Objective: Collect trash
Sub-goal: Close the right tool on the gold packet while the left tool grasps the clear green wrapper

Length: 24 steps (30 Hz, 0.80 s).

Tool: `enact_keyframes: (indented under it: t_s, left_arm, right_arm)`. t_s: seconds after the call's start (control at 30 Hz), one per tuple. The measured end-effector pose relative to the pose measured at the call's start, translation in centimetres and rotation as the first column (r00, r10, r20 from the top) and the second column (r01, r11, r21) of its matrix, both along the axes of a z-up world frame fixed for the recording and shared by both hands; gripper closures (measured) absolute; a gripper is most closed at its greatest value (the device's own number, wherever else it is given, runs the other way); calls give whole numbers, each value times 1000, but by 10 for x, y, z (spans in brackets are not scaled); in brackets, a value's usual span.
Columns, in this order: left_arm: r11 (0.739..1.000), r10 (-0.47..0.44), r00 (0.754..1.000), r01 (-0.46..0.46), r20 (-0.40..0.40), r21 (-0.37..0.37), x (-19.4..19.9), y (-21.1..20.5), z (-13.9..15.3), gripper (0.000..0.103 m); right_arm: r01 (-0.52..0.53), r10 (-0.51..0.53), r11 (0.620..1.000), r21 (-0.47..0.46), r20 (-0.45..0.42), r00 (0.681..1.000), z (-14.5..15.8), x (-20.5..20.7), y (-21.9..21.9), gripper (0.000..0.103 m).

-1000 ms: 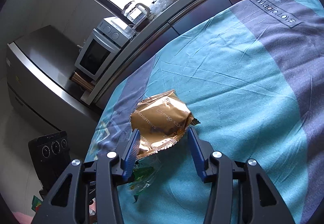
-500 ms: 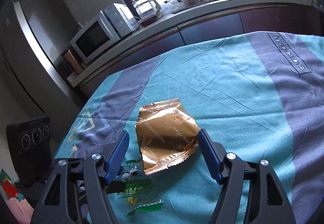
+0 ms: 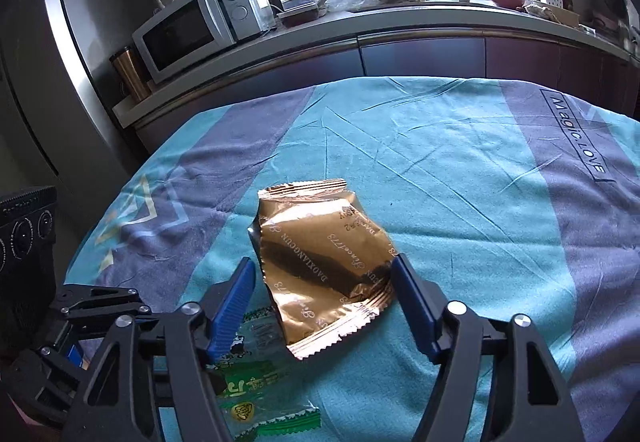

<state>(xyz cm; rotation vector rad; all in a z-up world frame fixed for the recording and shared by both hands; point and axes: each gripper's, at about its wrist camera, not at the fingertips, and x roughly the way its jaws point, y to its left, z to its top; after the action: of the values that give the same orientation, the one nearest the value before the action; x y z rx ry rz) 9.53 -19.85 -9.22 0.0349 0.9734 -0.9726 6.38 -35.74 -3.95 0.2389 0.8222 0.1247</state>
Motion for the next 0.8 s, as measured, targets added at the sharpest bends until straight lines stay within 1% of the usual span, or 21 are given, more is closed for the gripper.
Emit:
enact_keyframes:
  t_s: [0.03, 0.1, 0.13, 0.17, 0.2, 0.23, 0.27, 0.4, 0.5, 0.53, 0.6, 0.63, 0.67, 0.73, 0.8]
  left_arm:
    - [1000, -2, 1000, 2, -5, 0, 0, 0, 0, 73]
    - [1000, 0, 1000, 0, -5, 1, 0, -1, -1, 78]
    - [1000, 0, 1000, 0, -6, 1, 0, -1, -2, 79]
    - [1000, 1, 1000, -1, -9, 1, 0, -1, -2, 80]
    - [1000, 1, 1000, -1, -11, 1, 1, 0, -3, 81]
    - [1000, 6, 1000, -6, -10, 1, 2, 1, -3, 82]
    - [1000, 8, 1000, -8, -11, 0, 2, 2, -3, 84]
    - [1000, 18, 1000, -18, -4, -6, 3, 6, -2, 87]
    - [1000, 23, 1000, -23, 6, -10, 4, 10, 1, 91]
    - [1000, 24, 1000, -24, 8, -13, 4, 12, 2, 92]
    - [999, 33, 999, -33, 22, -12, 4, 15, 4, 93]
    - [999, 34, 999, -33, 27, -14, 4, 16, 5, 93]
    - [999, 38, 999, -38, 27, -16, 4, 18, 6, 93]
    - [999, 46, 998, -45, 30, -19, 3, 20, 7, 93]
    - [998, 52, 998, -51, 34, -20, 3, 22, 9, 94]
  right_arm:
    - [-1, 1, 1000, 17, -4, 1000, -1, 0, -2, 62]
    - [0, 0, 999, 41, -2, 1000, -1, -2, -6, 65]
    - [1, -1, 999, 44, 1, 1000, 0, -3, -6, 70]
    - [-2, 2, 999, 48, 5, 1000, 1, -3, -7, 79]
    - [-4, 4, 998, 55, 6, 1000, 1, -3, -8, 83]
    - [-4, 3, 998, 65, 7, 1000, 2, -4, -9, 91]
    - [-2, 1, 997, 79, 10, 1000, 3, -4, -11, 97]
    - [6, -10, 992, 125, 30, 999, 6, -9, -20, 99]
    - [14, -21, 990, 143, 52, 998, 12, -15, -27, 99]
    - [27, -36, 989, 143, 63, 997, 14, -18, -29, 97]
    - [71, -83, 986, 152, 74, 994, 17, -21, -39, 79]
    - [94, -107, 985, 145, 81, 991, 18, -22, -44, 65]
    - [118, -132, 982, 150, 84, 988, 18, -22, -49, 57]
    - [128, -145, 971, 201, 71, 987, 14, -18, -58, 53]
    - [131, -145, 968, 212, 52, 988, 10, -13, -59, 53]
